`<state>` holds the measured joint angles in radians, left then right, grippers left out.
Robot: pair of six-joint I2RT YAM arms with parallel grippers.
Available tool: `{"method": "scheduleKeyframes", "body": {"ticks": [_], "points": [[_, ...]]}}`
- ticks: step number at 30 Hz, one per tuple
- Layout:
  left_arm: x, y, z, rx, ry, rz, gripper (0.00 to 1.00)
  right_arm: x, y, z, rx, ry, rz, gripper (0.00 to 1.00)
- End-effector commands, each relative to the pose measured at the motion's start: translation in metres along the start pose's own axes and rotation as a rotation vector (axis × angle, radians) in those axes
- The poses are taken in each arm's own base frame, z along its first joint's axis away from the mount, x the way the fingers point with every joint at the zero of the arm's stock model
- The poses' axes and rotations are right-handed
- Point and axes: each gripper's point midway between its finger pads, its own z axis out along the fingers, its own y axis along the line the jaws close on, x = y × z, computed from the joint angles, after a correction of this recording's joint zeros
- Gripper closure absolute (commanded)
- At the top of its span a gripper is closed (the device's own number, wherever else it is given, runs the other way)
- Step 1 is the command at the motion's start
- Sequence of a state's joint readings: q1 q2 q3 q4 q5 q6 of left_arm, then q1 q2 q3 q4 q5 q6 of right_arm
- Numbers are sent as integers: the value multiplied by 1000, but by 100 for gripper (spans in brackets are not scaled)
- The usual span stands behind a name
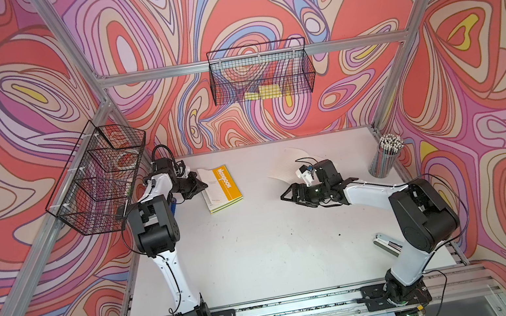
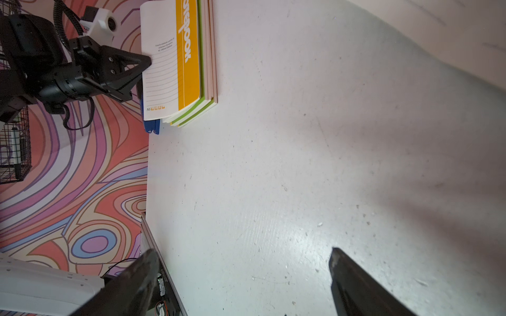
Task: Close the notebook
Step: Place the notebook at the notebook.
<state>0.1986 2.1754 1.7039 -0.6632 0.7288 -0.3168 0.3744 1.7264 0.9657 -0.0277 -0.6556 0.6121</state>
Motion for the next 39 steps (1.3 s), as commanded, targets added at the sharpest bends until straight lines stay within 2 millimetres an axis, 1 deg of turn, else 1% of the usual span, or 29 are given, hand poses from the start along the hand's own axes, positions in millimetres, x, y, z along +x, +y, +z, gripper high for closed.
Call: {"method": "scheduleKeyframes", "body": {"ticks": [1, 9, 11, 13, 16, 20, 24, 26, 32, 39], "points": [[3, 18, 3, -58, 24, 1, 100, -2, -1, 3, -14, -1, 0, 2], [0, 28, 7, -93, 18, 0, 100, 1, -4, 6, -15, 5, 14, 2], [0, 29, 7, -104, 16, 0, 94, 1, -5, 6, -16, 3, 16, 2], [-1, 30, 5, -115, 4, 6, 93, 1, -6, 7, -15, 5, 21, 2], [-3, 32, 3, -131, -14, 13, 89, 1, -6, 8, -24, 5, 25, 2], [-4, 32, 3, -134, -19, 15, 88, 1, -5, 8, -29, 7, 27, 2], [-6, 33, 4, -138, -24, 12, 81, 0, -4, 8, -30, 6, 25, 2], [-7, 32, 3, -134, -28, 11, 77, 1, -5, 8, -28, 6, 27, 2], [-9, 24, -5, -127, -56, 28, 74, -1, -3, 8, -33, 5, 24, 1], [-16, 10, -25, -138, -112, 45, 71, 0, -1, 6, -34, 4, 22, 1]]}}
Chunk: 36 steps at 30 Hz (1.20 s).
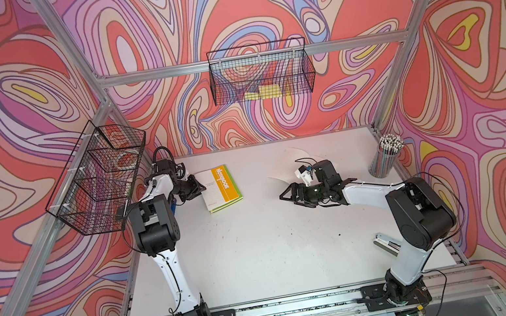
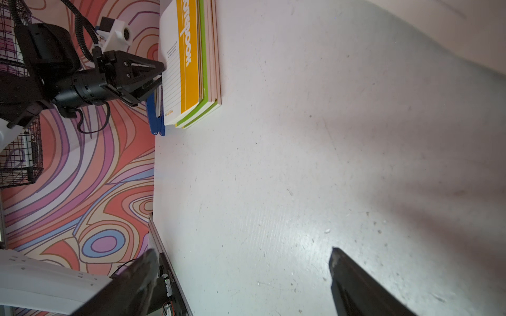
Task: Close the notebook
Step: Place the notebook at the notebook, then close the notebook at the center of the board.
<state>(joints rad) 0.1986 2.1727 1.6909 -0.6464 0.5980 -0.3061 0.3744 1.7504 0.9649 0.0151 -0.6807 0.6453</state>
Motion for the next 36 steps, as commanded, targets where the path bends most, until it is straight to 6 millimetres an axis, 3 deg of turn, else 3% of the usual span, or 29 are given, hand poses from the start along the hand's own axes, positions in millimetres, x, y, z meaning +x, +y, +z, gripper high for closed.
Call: {"method": "scheduleKeyframes", "body": {"ticks": [1, 7, 9, 12, 18, 21, 24, 28, 31, 36], "points": [[-12, -11, -30, -17, -78, 30, 71, 1, -2, 0, -7, 0, 1, 2], [-18, -21, -59, -62, -138, 51, 66, 2, 1, -3, -12, -6, -3, 2], [-20, -22, -70, -97, -160, 56, 58, 1, 5, -7, -15, -13, -8, 2], [-20, -28, -84, -107, -178, 71, 57, 1, 10, -12, -18, -23, -17, 2], [-14, -22, -112, -221, -233, 53, 56, 3, 18, -23, -26, -43, -23, 2], [-2, -30, -130, -251, -270, 55, 51, 4, 24, -31, -27, -54, -31, 2], [14, -60, -148, -184, -324, 104, 48, 4, 31, -42, -14, -71, -54, 2], [51, -116, -161, 5, -363, 160, 47, 4, 32, -55, -4, -85, -69, 2], [83, -151, -155, 131, -358, 177, 46, -4, 21, -70, -21, -112, -35, 2], [123, -193, -113, 331, -306, 123, 44, -29, -12, -106, -15, -190, 36, 2]]}}
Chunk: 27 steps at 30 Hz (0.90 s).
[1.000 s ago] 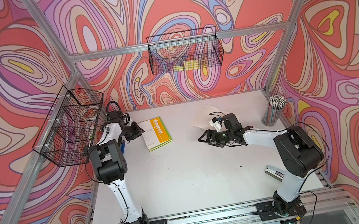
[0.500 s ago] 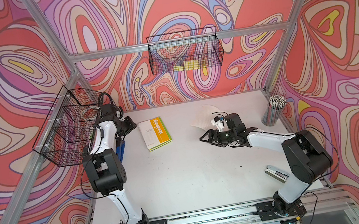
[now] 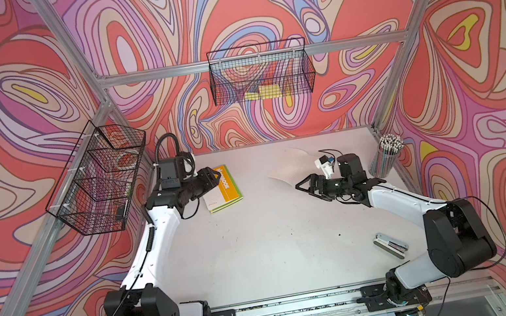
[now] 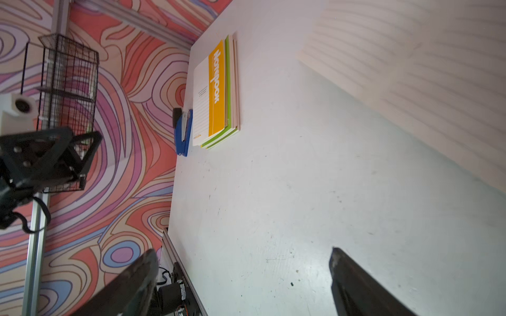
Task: Close the notebook
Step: Close the notebook at the center of the board.
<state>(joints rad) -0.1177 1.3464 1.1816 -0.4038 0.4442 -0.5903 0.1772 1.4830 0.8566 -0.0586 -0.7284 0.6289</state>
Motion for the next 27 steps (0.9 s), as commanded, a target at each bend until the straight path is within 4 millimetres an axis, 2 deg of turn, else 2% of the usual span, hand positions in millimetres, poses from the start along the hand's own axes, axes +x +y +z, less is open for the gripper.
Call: {"method": "scheduleKeyframes", "body": {"ticks": [1, 4, 9, 17, 22, 26, 27], "points": [[13, -25, 31, 138, -9, -112, 44, -9, -12, -17, -1, -16, 9, 2], [33, -37, 60, 154, 1, -113, 44, -22, -23, -24, 35, -43, 4, 2], [61, -49, 114, 176, 36, -145, 44, -33, -47, -24, 99, -98, 21, 2], [73, -46, 183, 201, 11, -287, 48, -52, -79, -14, 123, -134, 75, 2], [82, -50, 215, 175, 37, -290, 48, -68, -97, -8, 116, -161, 117, 2], [88, -49, 236, 164, 42, -320, 48, -78, -101, -1, 112, -173, 122, 2], [90, -48, 239, 157, 40, -324, 48, -76, -110, 5, 118, -161, 140, 2]]}}
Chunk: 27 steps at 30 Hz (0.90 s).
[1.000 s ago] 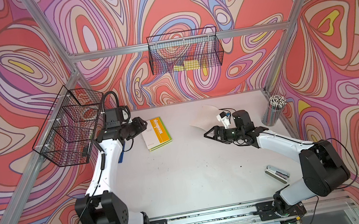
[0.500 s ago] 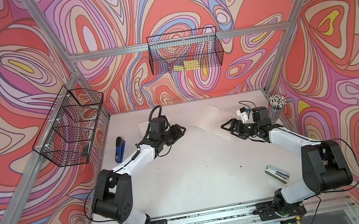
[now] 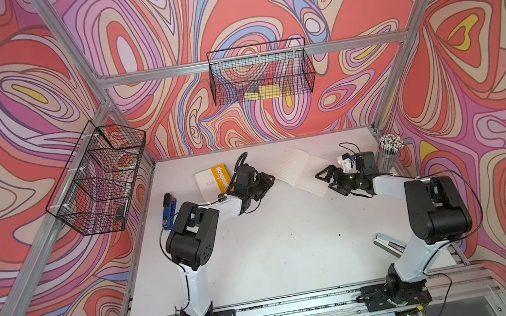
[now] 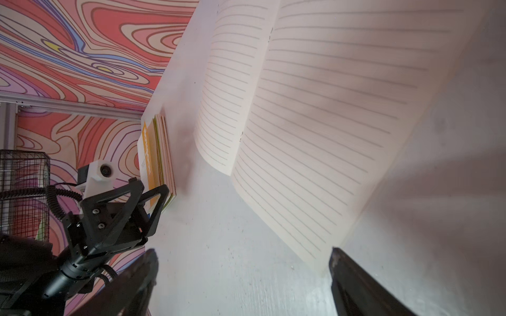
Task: Close the notebook
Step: Close the notebook at the center of the board.
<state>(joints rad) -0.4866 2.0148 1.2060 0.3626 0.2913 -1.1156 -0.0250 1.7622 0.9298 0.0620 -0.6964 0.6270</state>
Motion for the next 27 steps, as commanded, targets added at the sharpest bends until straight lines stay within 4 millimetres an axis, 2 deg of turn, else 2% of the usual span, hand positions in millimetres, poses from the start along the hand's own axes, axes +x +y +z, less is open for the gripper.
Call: {"method": "scheduleKeyframes", "body": {"ticks": [1, 14, 27], "points": [[-5, -7, 14, 21, -42, -34, 48, -16, 2, 10, -24, -30, -7, 2], [7, 7, 47, -19, -17, -67, 49, -17, -22, 30, 2, -24, 30, 2], [12, 16, 76, -17, -44, -106, 49, -9, -32, 34, 18, -2, 49, 2]]}}
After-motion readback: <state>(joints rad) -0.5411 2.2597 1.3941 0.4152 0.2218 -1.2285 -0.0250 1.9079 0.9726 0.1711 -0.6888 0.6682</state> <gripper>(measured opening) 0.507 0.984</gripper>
